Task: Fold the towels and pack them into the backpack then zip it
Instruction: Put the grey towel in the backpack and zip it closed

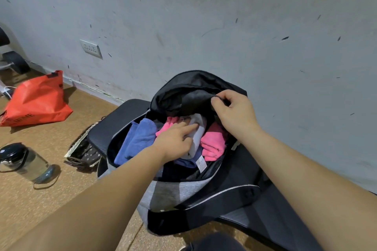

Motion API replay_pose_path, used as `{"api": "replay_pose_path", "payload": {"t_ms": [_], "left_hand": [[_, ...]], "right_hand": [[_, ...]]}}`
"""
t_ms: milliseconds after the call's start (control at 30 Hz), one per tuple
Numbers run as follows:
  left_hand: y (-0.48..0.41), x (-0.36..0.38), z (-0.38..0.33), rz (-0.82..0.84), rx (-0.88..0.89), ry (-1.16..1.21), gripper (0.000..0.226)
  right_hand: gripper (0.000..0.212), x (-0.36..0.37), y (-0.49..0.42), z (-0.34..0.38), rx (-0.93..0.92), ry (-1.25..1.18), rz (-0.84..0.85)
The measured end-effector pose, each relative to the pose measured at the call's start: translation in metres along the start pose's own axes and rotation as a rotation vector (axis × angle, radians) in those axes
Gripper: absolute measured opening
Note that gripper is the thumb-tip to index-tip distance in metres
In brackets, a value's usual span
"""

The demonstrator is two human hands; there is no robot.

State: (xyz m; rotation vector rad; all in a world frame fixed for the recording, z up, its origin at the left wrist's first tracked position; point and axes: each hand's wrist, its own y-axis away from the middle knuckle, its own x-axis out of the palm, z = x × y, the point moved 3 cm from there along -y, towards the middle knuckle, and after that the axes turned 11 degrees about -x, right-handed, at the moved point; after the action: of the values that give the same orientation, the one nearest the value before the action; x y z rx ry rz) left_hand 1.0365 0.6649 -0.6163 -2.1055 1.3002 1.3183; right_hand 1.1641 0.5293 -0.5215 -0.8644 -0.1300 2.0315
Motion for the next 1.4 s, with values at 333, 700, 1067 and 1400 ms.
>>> {"api": "replay_pose_path", "payload": {"t_ms": [333, 700, 1067, 1400], "left_hand": [[0.073, 0.034, 0.010, -0.243, -0.297, 0.611, 0.061], [0.042, 0.048, -0.011, -0.202, -0.262, 0.670, 0.060], [0.026, 0.036, 0.002, -0.184, -0.308, 0.920, 0.047], [0.007, 0.043, -0.017, -0.174, -0.339, 0.725, 0.038]], "right_hand": [[0.016, 0.010, 0.017, -0.005, 0.049, 0.011, 0.052], [0.020, 0.003, 0.014, 0.002, -0.050, -0.052, 0.070], [0.016, 0.004, 0.012, -0.005, -0.008, -0.039, 0.148], [0.016, -0.004, 0.009, -0.020, 0.048, -0.056, 0.109]]}}
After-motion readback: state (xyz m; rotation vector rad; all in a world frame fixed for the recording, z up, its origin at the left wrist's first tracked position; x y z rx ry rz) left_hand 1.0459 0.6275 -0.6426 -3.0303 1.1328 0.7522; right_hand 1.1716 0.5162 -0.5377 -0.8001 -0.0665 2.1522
